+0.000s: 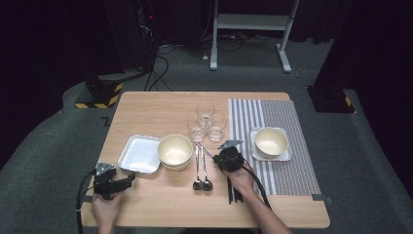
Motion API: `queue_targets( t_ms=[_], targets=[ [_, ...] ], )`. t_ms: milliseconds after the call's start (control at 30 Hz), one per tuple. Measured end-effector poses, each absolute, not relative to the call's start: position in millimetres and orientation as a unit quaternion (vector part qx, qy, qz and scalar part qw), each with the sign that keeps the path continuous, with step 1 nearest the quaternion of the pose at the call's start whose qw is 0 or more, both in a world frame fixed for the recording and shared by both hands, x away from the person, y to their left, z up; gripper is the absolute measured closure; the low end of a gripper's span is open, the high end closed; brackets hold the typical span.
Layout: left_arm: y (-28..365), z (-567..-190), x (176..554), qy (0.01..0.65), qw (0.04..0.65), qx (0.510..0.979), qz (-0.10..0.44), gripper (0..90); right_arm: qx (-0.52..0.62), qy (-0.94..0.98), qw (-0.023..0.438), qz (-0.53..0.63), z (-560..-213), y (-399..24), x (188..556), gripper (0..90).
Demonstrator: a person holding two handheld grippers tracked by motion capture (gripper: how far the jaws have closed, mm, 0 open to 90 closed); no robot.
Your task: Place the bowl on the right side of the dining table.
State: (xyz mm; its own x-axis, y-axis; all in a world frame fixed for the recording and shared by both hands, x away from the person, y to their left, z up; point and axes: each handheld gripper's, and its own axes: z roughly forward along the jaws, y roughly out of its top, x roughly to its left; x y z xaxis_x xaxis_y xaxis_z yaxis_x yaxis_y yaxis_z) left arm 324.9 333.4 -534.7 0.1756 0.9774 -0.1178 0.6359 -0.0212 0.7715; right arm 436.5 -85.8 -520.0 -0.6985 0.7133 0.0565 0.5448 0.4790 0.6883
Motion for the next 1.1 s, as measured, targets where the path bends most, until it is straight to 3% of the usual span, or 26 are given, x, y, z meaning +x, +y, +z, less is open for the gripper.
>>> queue_targets(
  t_ms=[867, 1100],
  targets=[
    [333.4, -534.7, 325.3, 0.598, 0.365, 0.674, 0.233, 16.3, 0.354, 0.857, 0.116, 0.355, -519.8, -75.1, 455.9, 84.2],
    [333.9, -534.7, 325.2, 0.598, 0.366, 0.674, 0.233, 16.3, 0.354, 0.849, 0.111, 0.376, -512.0, -82.1, 455.7, 77.8]
  ],
)
